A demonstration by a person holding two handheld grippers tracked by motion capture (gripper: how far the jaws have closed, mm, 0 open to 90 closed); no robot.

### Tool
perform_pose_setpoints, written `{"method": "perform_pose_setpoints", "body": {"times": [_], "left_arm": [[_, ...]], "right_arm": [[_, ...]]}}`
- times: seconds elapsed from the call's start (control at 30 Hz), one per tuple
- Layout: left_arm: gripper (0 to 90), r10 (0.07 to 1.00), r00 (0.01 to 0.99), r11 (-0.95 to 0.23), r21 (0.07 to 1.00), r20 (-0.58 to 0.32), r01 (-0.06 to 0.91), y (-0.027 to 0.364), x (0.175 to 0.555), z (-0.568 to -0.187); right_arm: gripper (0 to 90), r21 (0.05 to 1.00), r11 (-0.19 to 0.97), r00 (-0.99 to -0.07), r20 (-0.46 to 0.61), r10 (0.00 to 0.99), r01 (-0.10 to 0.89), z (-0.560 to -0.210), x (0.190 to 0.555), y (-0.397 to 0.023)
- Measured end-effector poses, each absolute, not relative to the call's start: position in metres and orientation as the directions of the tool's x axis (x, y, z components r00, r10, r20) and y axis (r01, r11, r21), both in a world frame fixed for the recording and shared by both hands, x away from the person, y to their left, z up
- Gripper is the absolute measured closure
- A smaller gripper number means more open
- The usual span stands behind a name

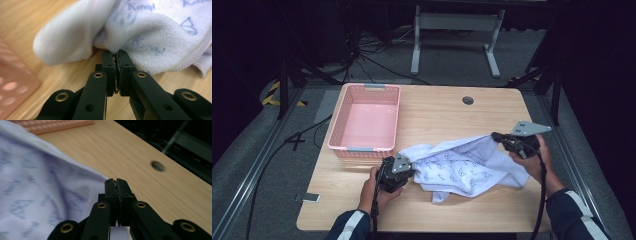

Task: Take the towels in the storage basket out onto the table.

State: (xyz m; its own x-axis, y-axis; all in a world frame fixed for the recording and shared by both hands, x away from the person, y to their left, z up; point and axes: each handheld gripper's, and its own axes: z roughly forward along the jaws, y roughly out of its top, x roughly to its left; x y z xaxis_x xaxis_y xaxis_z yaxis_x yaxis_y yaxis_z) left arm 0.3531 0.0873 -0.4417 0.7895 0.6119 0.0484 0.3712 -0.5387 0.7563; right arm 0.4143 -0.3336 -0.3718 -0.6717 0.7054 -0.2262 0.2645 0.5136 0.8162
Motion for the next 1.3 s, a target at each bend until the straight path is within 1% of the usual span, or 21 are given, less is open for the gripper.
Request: {"method": "perform_pose_setpoints", "body": {"times": [0.03, 0.07, 0.1, 0.2, 0.27, 0.3, 0.4, 0.43, 0.47, 0.5, 0.6, 0.63, 0.67, 0.73, 0.77, 0.83, 0.97, 1.13, 1.17, 1.27, 1.3], "left_arm": [[83.8, 0.634, 0.772, -0.517, 0.769, 0.049, 0.375, 0.091, 0.353, -0.439], [83.6, 0.634, 0.772, -0.517, 0.769, 0.049, 0.375, 0.091, 0.353, -0.439], [81.4, 0.639, 0.767, -0.515, 0.772, 0.055, 0.373, 0.094, 0.352, -0.437], [71.3, 0.623, 0.782, -0.524, 0.763, 0.040, 0.379, 0.090, 0.347, -0.437], [60.4, 0.605, 0.796, -0.535, 0.752, 0.023, 0.385, 0.085, 0.345, -0.439], [60.4, 0.582, 0.813, -0.553, 0.740, 0.013, 0.384, 0.078, 0.341, -0.441], [49.0, 0.531, 0.847, -0.586, 0.715, -0.016, 0.381, 0.055, 0.330, -0.448], [46.8, 0.518, 0.855, -0.605, 0.703, -0.009, 0.374, 0.048, 0.330, -0.451], [45.0, 0.520, 0.854, -0.612, 0.692, -0.012, 0.382, 0.042, 0.331, -0.454], [43.0, 0.530, 0.848, -0.605, 0.691, -0.021, 0.395, 0.040, 0.331, -0.456], [38.4, 0.538, 0.841, -0.596, 0.683, -0.050, 0.422, 0.036, 0.335, -0.461], [37.0, 0.532, 0.844, -0.590, 0.686, -0.067, 0.426, 0.035, 0.335, -0.463], [34.3, 0.522, 0.850, -0.598, 0.682, -0.067, 0.421, 0.031, 0.333, -0.463], [34.4, 0.517, 0.853, -0.593, 0.690, -0.068, 0.414, 0.028, 0.331, -0.463], [37.3, 0.512, 0.853, -0.577, 0.694, -0.102, 0.430, 0.025, 0.328, -0.461], [39.0, 0.493, 0.866, -0.603, 0.684, -0.086, 0.411, 0.019, 0.326, -0.461], [41.3, 0.494, 0.868, -0.632, 0.666, -0.049, 0.397, 0.011, 0.328, -0.464], [44.9, 0.504, 0.864, -0.643, 0.665, -0.005, 0.379, 0.008, 0.336, -0.464], [51.7, 0.494, 0.869, -0.645, 0.670, 0.000, 0.366, 0.008, 0.338, -0.464], [70.0, 0.474, 0.880, -0.659, 0.667, 0.011, 0.346, 0.012, 0.342, -0.463], [70.0, 0.470, 0.883, -0.662, 0.670, 0.022, 0.336, 0.014, 0.343, -0.463]], "right_arm": [[88.1, 0.813, 0.474, -0.597, -0.203, 0.776, 0.339, -0.377, 0.427, -0.360], [88.1, 0.813, 0.474, -0.597, -0.203, 0.776, 0.339, -0.377, 0.427, -0.360], [88.0, 0.813, 0.431, -0.535, -0.180, 0.825, 0.391, -0.382, 0.437, -0.380], [88.0, 0.805, 0.386, -0.455, -0.165, 0.875, 0.450, -0.391, 0.449, -0.401], [87.8, 0.800, 0.377, -0.435, -0.164, 0.885, 0.466, -0.395, 0.454, -0.407], [86.8, 0.787, 0.381, -0.412, -0.178, 0.894, 0.485, -0.399, 0.457, -0.411], [67.8, 0.752, 0.367, -0.368, -0.178, 0.913, 0.548, -0.412, 0.465, -0.419], [61.5, 0.743, 0.382, -0.374, -0.190, 0.908, 0.549, -0.413, 0.464, -0.418], [55.1, 0.749, 0.366, -0.388, -0.158, 0.908, 0.552, -0.412, 0.462, -0.416], [53.3, 0.760, 0.364, -0.432, -0.123, 0.894, 0.538, -0.409, 0.457, -0.412], [50.3, 0.759, 0.417, -0.487, -0.151, 0.860, 0.501, -0.405, 0.445, -0.398], [48.4, 0.755, 0.450, -0.547, -0.147, 0.824, 0.477, -0.404, 0.438, -0.390], [48.1, 0.752, 0.506, -0.673, -0.114, 0.731, 0.422, -0.405, 0.419, -0.367], [48.2, 0.746, 0.528, -0.709, -0.107, 0.697, 0.406, -0.407, 0.413, -0.360], [48.5, 0.722, 0.591, -0.787, -0.106, 0.607, 0.359, -0.412, 0.399, -0.340], [48.2, 0.700, 0.631, -0.835, -0.090, 0.542, 0.334, -0.419, 0.389, -0.326], [44.9, 0.667, 0.662, -0.863, -0.056, 0.502, 0.341, -0.434, 0.381, -0.312], [40.0, 0.637, 0.677, -0.838, -0.087, 0.538, 0.368, -0.443, 0.384, -0.311], [36.3, 0.628, 0.668, -0.819, -0.082, 0.568, 0.400, -0.446, 0.388, -0.315], [36.0, 0.633, 0.641, -0.808, -0.039, 0.587, 0.435, -0.449, 0.392, -0.319], [39.7, 0.636, 0.627, -0.804, -0.017, 0.594, 0.449, -0.450, 0.393, -0.321]]}}
